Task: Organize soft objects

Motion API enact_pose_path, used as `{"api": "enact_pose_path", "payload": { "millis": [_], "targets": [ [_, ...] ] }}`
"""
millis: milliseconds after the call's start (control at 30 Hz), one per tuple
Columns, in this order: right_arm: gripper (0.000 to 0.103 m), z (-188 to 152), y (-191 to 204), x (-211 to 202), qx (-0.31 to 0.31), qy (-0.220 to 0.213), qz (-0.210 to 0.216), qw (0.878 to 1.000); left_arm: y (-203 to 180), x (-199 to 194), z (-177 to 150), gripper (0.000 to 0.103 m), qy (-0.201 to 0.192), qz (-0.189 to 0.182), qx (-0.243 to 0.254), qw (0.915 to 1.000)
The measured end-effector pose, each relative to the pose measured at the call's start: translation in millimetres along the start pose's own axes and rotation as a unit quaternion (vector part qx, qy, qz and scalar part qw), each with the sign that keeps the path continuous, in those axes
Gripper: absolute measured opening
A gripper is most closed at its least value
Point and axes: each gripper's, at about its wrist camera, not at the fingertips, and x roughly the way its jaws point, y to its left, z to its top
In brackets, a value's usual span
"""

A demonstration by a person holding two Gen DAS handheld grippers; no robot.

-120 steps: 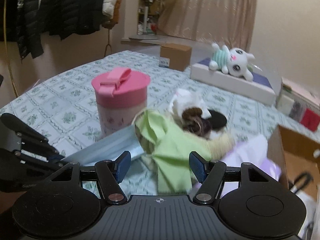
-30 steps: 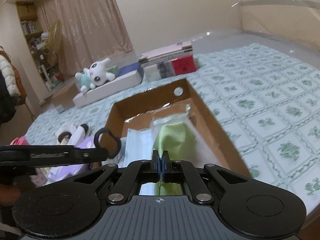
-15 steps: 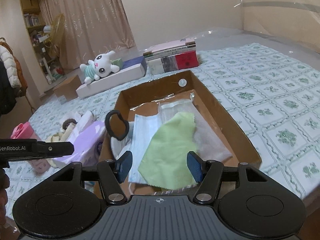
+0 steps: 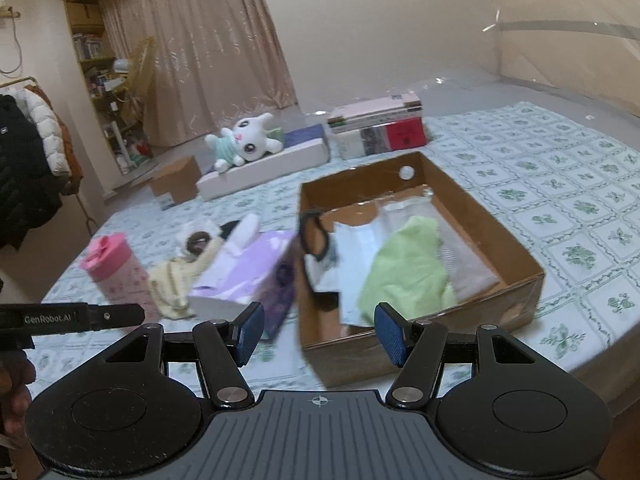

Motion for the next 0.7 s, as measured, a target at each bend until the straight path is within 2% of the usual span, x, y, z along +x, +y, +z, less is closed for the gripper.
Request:
{"api": "enact_pose_path", "payload": {
  "millis": [367, 700],
  "targets": [
    [0.061, -7.9, 56.1, 5.0, -0.035, 0.013, 0.026, 0.999, 49.1, -33.9, -15.8, 0.037, -0.018, 0.050, -0.002, 0.9986],
    [0.061, -9.8, 81.1, 20.7, -0.056, 0.029, 0.042, 0.997, 69.3, -36.0, -19.3, 0.037, -0.017, 0.057, -0.018, 0.9980]
  ]
}}
